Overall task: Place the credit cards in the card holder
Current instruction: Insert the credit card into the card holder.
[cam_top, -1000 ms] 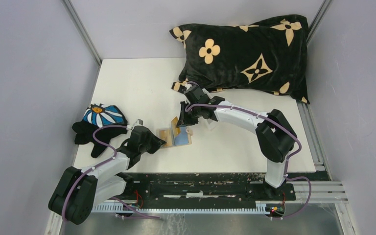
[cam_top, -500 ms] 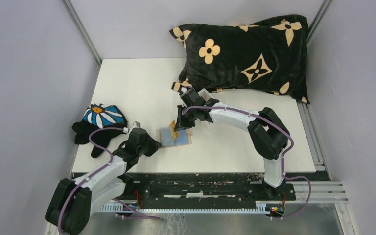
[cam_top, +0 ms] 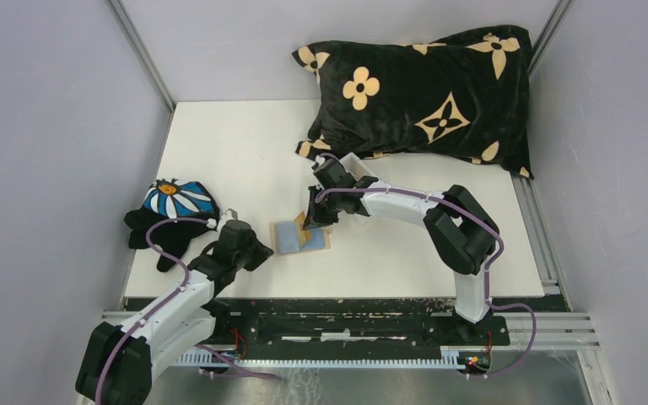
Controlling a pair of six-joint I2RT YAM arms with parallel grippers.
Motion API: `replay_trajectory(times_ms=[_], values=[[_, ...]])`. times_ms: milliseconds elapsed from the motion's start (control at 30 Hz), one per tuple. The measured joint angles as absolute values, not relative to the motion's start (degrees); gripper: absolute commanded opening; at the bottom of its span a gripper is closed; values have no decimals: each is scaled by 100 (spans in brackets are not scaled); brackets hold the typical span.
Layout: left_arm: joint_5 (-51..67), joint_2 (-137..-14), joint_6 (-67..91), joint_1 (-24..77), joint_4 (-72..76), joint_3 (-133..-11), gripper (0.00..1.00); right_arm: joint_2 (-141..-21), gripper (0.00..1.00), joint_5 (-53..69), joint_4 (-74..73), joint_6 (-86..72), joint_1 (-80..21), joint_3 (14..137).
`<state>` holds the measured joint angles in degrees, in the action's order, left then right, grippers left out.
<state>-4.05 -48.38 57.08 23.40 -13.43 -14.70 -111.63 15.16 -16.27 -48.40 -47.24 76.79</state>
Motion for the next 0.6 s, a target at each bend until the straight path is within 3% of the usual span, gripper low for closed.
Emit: replay_trajectory(times_ms=[600], values=[[-589,-5575,5360,2340,-1269,-1730,3,-11253,1,1623,-733,-5168,-4565,7019]])
